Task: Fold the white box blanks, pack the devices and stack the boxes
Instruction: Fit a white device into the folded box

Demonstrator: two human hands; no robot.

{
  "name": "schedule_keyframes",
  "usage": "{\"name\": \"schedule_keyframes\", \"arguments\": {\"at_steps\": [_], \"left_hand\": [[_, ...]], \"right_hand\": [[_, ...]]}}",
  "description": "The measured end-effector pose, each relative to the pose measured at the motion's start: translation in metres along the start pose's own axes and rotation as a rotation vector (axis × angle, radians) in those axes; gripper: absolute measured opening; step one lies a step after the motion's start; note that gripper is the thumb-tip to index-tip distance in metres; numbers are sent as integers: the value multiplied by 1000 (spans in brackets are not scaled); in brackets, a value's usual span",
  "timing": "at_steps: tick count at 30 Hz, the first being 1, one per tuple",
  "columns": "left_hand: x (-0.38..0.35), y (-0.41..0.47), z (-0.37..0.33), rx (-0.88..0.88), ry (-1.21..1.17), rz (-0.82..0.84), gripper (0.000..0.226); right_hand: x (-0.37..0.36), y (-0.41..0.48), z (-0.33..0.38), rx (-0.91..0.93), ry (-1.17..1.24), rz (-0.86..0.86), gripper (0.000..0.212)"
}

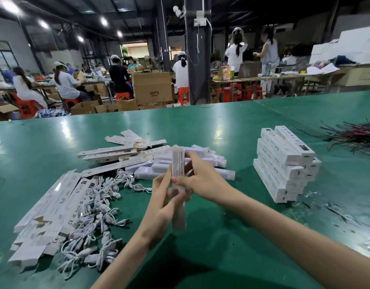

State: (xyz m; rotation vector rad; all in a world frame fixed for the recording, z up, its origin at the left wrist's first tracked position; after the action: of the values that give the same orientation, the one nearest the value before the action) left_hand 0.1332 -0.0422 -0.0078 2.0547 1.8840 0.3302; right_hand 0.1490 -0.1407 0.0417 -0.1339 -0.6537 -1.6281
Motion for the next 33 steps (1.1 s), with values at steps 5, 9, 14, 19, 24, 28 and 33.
{"name": "schedule_keyframes", "arguments": {"at_steps": [5, 9, 14, 19, 24, 28, 33], "left_hand": [[-9, -13, 4, -257, 557, 191, 67], [-15, -20, 12, -365, 773, 249, 63], [-19, -16, 15, -378, 795, 227, 52], [-20, -18, 21, -356, 797, 237, 48], [-17, -19, 20, -352, 790, 214, 46], [-18, -19, 20, -372, 804, 214, 47], [-19, -18, 21, -385, 837, 227, 48]], "right_hand": [[61, 24, 23, 93, -201, -260, 29], [138, 49, 7, -24, -589, -361, 20], [157, 53, -26, -175, -935, -184, 33], [83, 34, -79, -67, -1196, 0, 17], [69, 32, -121, -145, -1502, -37, 36], [70, 26, -126, -57, -1619, -48, 31], [60, 13, -149, -121, -1519, 63, 38]]}}
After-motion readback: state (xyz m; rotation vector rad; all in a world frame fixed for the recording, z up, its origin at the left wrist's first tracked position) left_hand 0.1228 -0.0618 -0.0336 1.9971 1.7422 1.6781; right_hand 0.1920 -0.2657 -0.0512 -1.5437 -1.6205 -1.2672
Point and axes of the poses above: each hand's wrist, its own y-axis towards the middle knuckle, its own x-axis out of the back of the hand, z = x × y, the point moved 8 cm from there along y, towards the middle knuckle, and after that the axes turned 12 degrees about -z, right-handed, at the moved point
